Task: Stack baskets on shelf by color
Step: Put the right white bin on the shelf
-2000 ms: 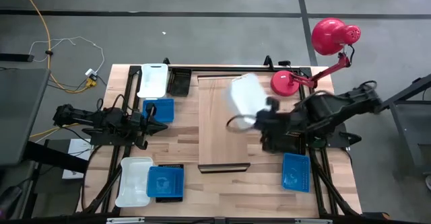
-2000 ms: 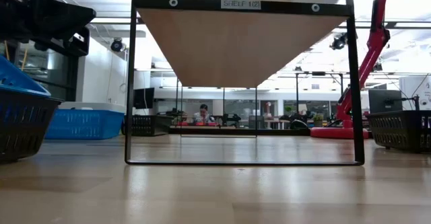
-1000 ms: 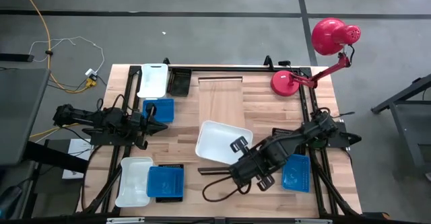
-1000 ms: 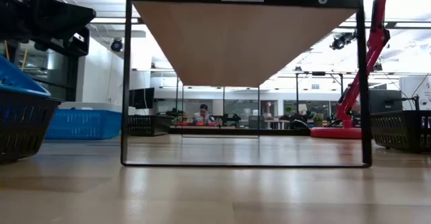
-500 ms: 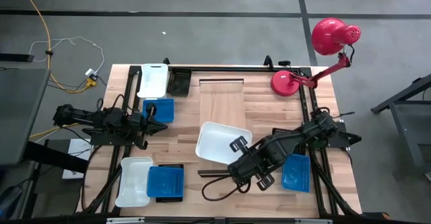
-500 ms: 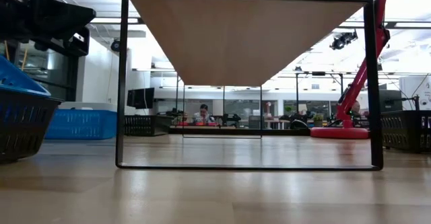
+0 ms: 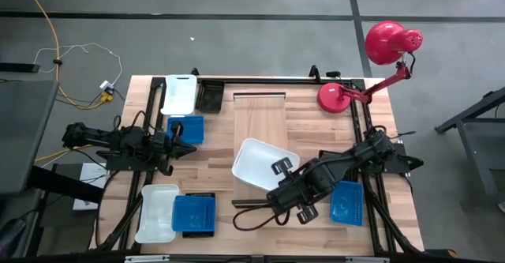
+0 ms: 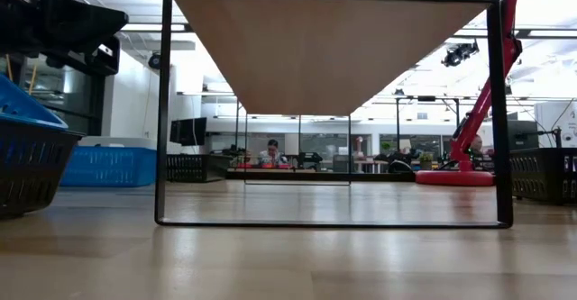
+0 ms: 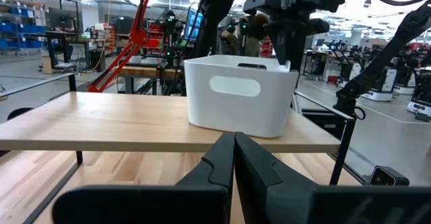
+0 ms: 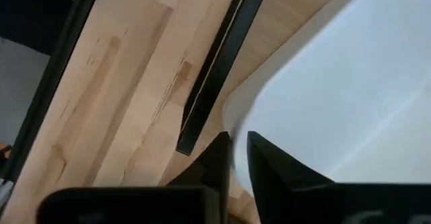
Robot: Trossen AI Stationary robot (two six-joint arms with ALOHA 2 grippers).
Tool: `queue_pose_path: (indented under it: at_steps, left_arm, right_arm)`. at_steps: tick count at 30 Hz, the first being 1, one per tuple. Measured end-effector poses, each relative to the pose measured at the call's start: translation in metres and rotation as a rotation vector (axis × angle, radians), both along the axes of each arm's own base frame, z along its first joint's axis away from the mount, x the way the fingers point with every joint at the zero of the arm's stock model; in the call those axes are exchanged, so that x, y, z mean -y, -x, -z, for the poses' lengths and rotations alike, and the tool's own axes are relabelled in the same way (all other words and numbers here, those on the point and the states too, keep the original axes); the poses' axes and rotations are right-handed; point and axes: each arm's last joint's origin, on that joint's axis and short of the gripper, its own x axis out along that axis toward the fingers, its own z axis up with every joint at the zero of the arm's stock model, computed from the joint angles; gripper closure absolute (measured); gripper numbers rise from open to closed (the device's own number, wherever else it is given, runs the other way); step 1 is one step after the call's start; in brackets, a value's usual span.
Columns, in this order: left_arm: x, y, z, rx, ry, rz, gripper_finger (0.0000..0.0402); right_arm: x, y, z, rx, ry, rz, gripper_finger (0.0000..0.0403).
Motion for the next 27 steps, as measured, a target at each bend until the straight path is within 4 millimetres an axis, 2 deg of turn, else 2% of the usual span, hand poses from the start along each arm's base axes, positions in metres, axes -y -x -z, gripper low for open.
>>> queue_pose_path:
  at_steps: [8, 12, 17, 21, 24, 27]
  left_arm:
    - [0.0, 0.0, 0.0, 0.0, 0.0, 0.0, 0.0401]
    - [0.0, 0.0, 0.0, 0.0, 0.0, 0.0, 0.0401]
    - [0.0, 0.0, 0.0, 0.0, 0.0, -0.001, 0.0401]
    - [0.0, 0.0, 0.0, 0.0, 0.0, 0.0, 0.0401]
    - [0.0, 0.0, 0.0, 0.0, 0.0, 0.0, 0.0401]
    - [0.0, 0.0, 0.0, 0.0, 0.0, 0.0, 0.0401]
  right_arm:
    - [-0.005, 0.003, 0.0, 0.032, 0.037, 0.047, 0.0288]
    - [-0.004, 0.004, -0.003, 0.037, 0.035, 0.046, 0.0274]
    - [-0.002, 0.005, -0.021, 0.105, 0.0, 0.043, 0.0278]
    - [0.001, 0.003, -0.038, 0.228, -0.014, 0.028, 0.0293]
    - [0.006, -0.005, -0.043, 0.358, 0.048, 0.02, 0.0313]
    - [0.023, -0.021, -0.044, 0.44, 0.136, 0.083, 0.0345]
